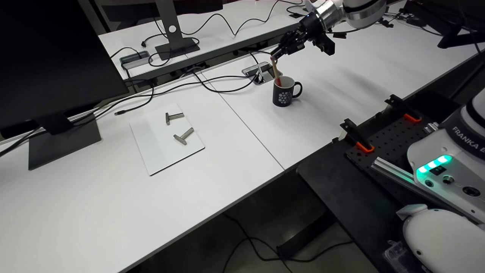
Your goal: Put the small bat inside the black mug
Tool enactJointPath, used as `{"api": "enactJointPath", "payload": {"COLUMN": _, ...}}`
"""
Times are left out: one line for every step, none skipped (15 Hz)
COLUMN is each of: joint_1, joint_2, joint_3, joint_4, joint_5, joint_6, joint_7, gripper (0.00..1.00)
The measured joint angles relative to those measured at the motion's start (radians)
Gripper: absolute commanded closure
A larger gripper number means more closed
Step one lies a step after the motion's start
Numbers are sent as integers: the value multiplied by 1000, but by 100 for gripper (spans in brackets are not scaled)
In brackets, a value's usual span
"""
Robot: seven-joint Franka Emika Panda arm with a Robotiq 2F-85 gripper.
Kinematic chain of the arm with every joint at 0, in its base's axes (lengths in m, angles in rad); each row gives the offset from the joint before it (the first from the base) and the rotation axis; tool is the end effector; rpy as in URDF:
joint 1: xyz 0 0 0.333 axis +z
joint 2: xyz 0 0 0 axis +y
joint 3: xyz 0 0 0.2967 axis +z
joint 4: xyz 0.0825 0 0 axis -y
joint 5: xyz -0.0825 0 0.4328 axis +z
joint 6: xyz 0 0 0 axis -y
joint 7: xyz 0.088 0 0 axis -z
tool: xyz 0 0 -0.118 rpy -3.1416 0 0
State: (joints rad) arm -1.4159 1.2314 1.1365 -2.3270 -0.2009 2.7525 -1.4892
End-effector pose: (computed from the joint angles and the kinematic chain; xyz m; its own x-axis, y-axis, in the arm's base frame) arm 0.5355 0.0147 0.1042 0.2917 0.4647 0.8361 0.9299 -0.3425 -0.1341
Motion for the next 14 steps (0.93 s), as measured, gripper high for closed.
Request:
{"api": "enactJointPath", "payload": {"joint_1": 0, "joint_2": 0, "joint_3": 0, "joint_4": 0, "joint_5": 1, "joint_6": 0, "joint_7": 0, "gripper": 32}}
{"api": "enactJointPath", "payload": {"joint_1": 0, "joint_2": 0, "joint_3": 0, "joint_4": 0, "joint_5": 2, "joint_6": 0, "joint_7": 0, "gripper": 25}}
{"api": "enactJointPath", "payload": {"joint_1": 0, "joint_2": 0, "joint_3": 0, "joint_4": 0, "joint_5": 2, "joint_6": 0, "joint_7": 0, "gripper": 17}}
{"api": "enactJointPath", "payload": {"joint_1": 0, "joint_2": 0, "joint_3": 0, "joint_4": 0, "joint_5": 3, "joint_6": 0, "joint_7": 0, "gripper": 10}}
{"api": "enactJointPath", "payload": {"joint_1": 0, "joint_2": 0, "joint_3": 0, "joint_4": 0, "joint_5": 3, "joint_6": 0, "joint_7": 0, "gripper": 3}}
{"api": "enactJointPath", "payload": {"joint_1": 0, "joint_2": 0, "joint_3": 1, "joint_4": 0, "joint_5": 3, "joint_6": 0, "joint_7": 0, "gripper": 0}}
{"api": "enactJointPath", "payload": {"joint_1": 0, "joint_2": 0, "joint_3": 1, "joint_4": 0, "joint_5": 3, "joint_6": 0, "joint_7": 0, "gripper": 0}}
{"api": "enactJointPath", "payload": {"joint_1": 0, "joint_2": 0, "joint_3": 1, "joint_4": 0, "joint_5": 3, "joint_6": 2, "joint_7": 0, "gripper": 0}}
{"api": "enactJointPath", "payload": {"joint_1": 1, "joint_2": -2, "joint_3": 1, "joint_4": 0, "joint_5": 3, "joint_6": 5, "joint_7": 0, "gripper": 0}}
{"api": "enactJointPath", "payload": {"joint_1": 4, "joint_2": -5, "joint_3": 0, "joint_4": 0, "joint_5": 3, "joint_6": 14, "joint_7": 1, "gripper": 0}}
{"api": "enactJointPath", "payload": {"joint_1": 8, "joint_2": -11, "joint_3": -1, "joint_4": 0, "joint_5": 3, "joint_6": 29, "joint_7": 3, "gripper": 0}}
{"api": "enactJointPath", "payload": {"joint_1": 14, "joint_2": -20, "joint_3": -2, "joint_4": -1, "joint_5": 2, "joint_6": 51, "joint_7": 6, "gripper": 0}}
{"api": "enactJointPath", "payload": {"joint_1": 22, "joint_2": -33, "joint_3": -4, "joint_4": -1, "joint_5": 2, "joint_6": 74, "joint_7": 12, "gripper": 0}}
{"api": "enactJointPath", "payload": {"joint_1": 32, "joint_2": -47, "joint_3": -5, "joint_4": -2, "joint_5": 2, "joint_6": 98, "joint_7": 18, "gripper": 0}}
